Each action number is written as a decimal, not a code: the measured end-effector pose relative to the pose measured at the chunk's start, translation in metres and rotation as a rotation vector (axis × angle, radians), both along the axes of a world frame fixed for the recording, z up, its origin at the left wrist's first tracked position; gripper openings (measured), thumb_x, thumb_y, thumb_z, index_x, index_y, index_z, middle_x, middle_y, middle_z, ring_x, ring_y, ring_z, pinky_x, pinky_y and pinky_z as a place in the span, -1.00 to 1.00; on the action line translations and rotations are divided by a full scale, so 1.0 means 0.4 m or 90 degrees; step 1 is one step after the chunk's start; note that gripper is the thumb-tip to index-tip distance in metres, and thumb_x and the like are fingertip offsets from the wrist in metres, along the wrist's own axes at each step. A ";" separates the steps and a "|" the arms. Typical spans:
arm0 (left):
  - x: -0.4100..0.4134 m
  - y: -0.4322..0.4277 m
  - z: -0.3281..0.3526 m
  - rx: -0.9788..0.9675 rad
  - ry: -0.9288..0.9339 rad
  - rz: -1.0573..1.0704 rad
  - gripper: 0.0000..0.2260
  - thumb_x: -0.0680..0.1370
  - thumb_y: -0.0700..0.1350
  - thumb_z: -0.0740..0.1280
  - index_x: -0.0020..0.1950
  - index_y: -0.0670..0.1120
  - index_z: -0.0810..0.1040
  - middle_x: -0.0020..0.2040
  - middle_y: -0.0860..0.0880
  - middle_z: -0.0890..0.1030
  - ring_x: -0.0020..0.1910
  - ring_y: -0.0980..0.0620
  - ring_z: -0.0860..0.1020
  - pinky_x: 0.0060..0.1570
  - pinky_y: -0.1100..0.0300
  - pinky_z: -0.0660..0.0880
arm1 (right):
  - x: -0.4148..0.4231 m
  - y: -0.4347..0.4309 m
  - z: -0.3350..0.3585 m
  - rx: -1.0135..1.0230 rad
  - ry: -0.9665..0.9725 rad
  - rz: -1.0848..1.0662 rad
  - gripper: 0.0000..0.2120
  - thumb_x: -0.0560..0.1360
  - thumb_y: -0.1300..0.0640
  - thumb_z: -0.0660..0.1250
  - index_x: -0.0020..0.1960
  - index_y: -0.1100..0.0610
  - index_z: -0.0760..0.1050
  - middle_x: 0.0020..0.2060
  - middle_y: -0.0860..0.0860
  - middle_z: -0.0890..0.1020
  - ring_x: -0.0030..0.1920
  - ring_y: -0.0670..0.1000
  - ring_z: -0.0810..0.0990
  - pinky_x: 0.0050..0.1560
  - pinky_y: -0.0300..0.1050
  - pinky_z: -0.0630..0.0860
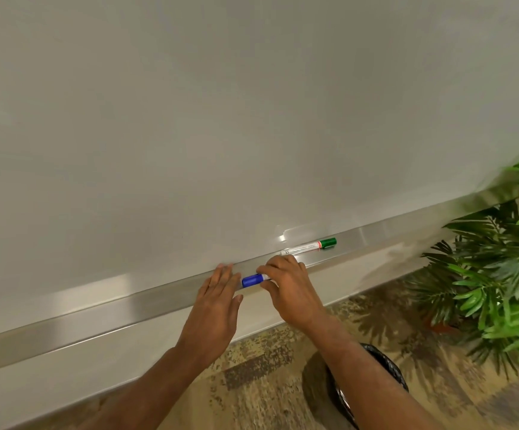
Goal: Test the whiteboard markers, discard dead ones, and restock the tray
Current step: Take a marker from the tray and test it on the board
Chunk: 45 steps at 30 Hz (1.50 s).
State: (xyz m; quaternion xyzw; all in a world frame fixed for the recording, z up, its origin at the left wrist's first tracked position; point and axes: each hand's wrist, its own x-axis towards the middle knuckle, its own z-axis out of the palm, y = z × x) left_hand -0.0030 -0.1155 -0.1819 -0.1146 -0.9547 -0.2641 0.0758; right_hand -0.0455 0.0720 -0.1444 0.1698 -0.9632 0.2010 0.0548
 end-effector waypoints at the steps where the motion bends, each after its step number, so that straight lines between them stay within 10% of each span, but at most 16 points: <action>1: -0.001 0.001 0.005 0.009 -0.005 -0.004 -0.59 0.70 -0.03 0.15 0.54 -0.10 0.39 0.58 -0.09 0.31 0.60 -0.03 0.15 0.53 0.00 0.13 | -0.004 0.000 0.001 0.002 -0.003 0.005 -0.74 0.56 0.13 0.38 0.24 0.05 0.59 0.11 -0.02 0.59 0.16 0.02 0.46 0.15 -0.04 0.39; 12: 0.001 0.025 0.185 0.450 -0.124 0.100 -0.76 0.64 -0.06 0.32 0.31 0.09 0.55 0.15 0.20 0.66 0.16 0.27 0.60 0.18 0.43 0.50 | 0.039 -0.050 0.064 -0.121 0.070 -0.013 -0.79 0.61 0.11 0.30 0.23 0.07 0.56 0.09 -0.03 0.64 0.17 -0.02 0.51 0.21 -0.03 0.44; 21: 0.063 0.026 0.402 0.795 -0.213 0.099 -0.79 0.66 -0.10 0.29 0.15 -0.16 0.68 0.04 -0.16 0.72 0.11 -0.11 0.67 0.23 0.02 0.56 | 0.159 -0.122 0.296 -0.443 -0.028 0.019 -0.69 0.64 0.19 0.25 0.34 -0.03 0.51 0.14 -0.17 0.61 0.18 -0.15 0.57 0.17 -0.28 0.51; 45: 0.417 -0.067 0.961 0.922 -0.013 0.193 -0.76 0.66 -0.18 0.29 0.00 -0.27 0.70 -0.03 -0.19 0.74 0.08 -0.22 0.68 0.06 -0.04 0.62 | 0.467 -0.276 0.803 -0.476 0.028 0.066 -0.79 0.53 -0.17 0.31 0.15 -0.41 0.51 -0.26 -0.34 0.64 -0.13 -0.25 0.66 -0.06 -0.34 0.58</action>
